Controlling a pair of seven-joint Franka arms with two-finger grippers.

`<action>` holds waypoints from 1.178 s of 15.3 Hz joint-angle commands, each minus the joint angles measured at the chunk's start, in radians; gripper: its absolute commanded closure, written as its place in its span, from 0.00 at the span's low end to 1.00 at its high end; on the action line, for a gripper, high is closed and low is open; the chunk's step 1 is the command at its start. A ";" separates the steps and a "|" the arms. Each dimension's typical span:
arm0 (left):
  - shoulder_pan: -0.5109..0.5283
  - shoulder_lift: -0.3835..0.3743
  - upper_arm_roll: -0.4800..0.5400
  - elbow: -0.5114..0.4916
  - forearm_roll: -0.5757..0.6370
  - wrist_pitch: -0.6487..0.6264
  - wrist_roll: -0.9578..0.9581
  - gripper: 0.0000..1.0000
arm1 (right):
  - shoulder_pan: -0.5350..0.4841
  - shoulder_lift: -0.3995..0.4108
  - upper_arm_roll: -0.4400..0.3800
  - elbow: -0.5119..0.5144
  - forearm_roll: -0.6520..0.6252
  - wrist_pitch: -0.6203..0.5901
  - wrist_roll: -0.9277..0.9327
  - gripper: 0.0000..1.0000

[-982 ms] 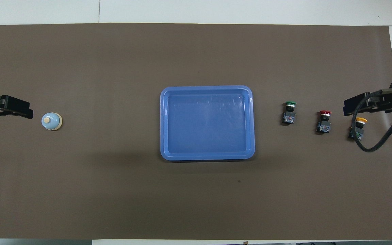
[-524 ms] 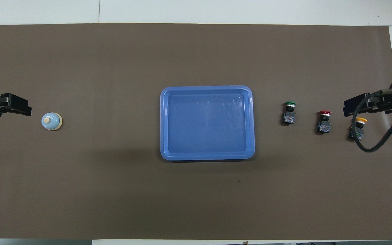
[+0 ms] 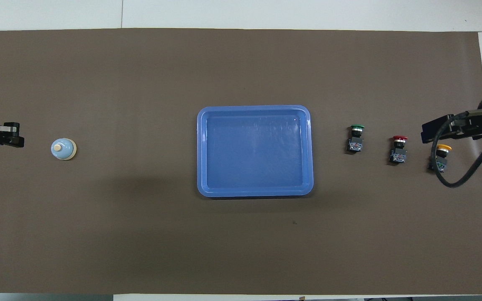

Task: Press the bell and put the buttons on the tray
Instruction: 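Press down on the white bell with the left gripper, then lift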

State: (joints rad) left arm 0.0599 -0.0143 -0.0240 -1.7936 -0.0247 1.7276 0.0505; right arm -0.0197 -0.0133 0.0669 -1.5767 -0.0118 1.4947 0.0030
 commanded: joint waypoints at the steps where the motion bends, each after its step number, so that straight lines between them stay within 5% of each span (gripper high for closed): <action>1: 0.030 0.022 -0.004 -0.098 -0.001 0.124 0.029 1.00 | -0.017 -0.008 0.010 -0.005 0.016 -0.011 -0.023 0.00; 5: 0.063 0.108 -0.004 -0.118 -0.001 0.229 0.068 1.00 | -0.037 -0.008 -0.001 -0.005 0.015 -0.010 -0.028 0.00; 10: 0.096 0.102 -0.004 -0.277 -0.001 0.420 0.087 1.00 | -0.028 -0.008 0.001 -0.005 0.015 -0.011 -0.025 0.00; 18: 0.098 0.189 -0.004 -0.308 -0.001 0.543 0.100 1.00 | -0.029 -0.008 -0.001 -0.005 0.015 -0.011 -0.025 0.00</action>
State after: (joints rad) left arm 0.1488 0.1479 -0.0229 -2.0900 -0.0246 2.2199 0.1322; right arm -0.0409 -0.0133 0.0640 -1.5767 -0.0118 1.4947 0.0030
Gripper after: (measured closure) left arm 0.991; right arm 0.000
